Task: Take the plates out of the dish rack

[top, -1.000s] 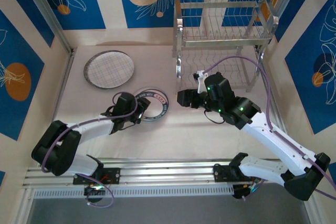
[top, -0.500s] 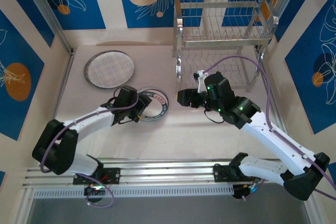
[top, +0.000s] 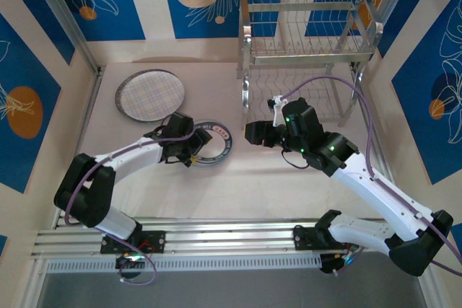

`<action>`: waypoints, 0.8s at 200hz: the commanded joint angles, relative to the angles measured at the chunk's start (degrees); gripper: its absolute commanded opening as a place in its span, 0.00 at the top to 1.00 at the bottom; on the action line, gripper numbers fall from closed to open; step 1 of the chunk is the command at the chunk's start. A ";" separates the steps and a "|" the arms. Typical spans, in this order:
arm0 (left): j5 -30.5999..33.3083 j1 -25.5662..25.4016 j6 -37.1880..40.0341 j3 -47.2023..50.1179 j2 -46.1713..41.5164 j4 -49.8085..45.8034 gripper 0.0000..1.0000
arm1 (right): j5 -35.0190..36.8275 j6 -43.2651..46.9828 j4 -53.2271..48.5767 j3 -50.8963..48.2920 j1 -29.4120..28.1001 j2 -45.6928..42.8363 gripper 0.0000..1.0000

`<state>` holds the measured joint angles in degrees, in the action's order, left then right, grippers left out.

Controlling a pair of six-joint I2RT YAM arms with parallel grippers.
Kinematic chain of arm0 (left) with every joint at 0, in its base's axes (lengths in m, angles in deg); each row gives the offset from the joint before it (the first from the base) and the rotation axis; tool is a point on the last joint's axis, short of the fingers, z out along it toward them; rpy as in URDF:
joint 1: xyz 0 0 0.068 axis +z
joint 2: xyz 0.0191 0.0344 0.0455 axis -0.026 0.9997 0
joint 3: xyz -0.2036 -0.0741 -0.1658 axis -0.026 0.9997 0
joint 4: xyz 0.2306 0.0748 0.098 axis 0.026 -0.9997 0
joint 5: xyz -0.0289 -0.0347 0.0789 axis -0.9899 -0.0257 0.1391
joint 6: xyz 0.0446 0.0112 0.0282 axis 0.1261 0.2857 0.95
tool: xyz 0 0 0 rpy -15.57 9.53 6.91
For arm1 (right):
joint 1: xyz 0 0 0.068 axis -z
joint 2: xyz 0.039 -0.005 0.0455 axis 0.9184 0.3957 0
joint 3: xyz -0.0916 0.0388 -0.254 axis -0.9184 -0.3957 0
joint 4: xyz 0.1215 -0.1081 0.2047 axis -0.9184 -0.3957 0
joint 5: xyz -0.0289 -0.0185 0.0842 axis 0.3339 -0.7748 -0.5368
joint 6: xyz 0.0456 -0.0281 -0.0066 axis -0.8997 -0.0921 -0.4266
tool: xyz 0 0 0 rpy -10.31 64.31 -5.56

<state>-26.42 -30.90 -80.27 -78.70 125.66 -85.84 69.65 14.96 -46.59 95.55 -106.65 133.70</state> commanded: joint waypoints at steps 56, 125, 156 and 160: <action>-0.60 0.67 3.13 -4.52 1.74 -7.63 0.12 | -1.76 -0.70 0.65 0.61 0.94 0.96 0.38; -0.44 0.67 4.24 -5.70 2.14 -10.23 0.05 | -1.82 -1.09 0.35 0.73 1.47 0.96 0.38; -0.63 0.67 4.75 -6.38 2.45 -10.71 0.04 | -2.11 -1.25 0.34 0.72 1.47 1.14 0.38; -0.69 0.68 4.88 -6.55 2.53 -10.91 0.03 | -2.11 -1.36 0.25 0.73 1.45 1.14 0.38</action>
<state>-26.49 -30.85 -76.95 -83.05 127.28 -94.67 68.40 14.37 -46.63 95.55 -105.54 134.53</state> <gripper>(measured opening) 0.958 0.616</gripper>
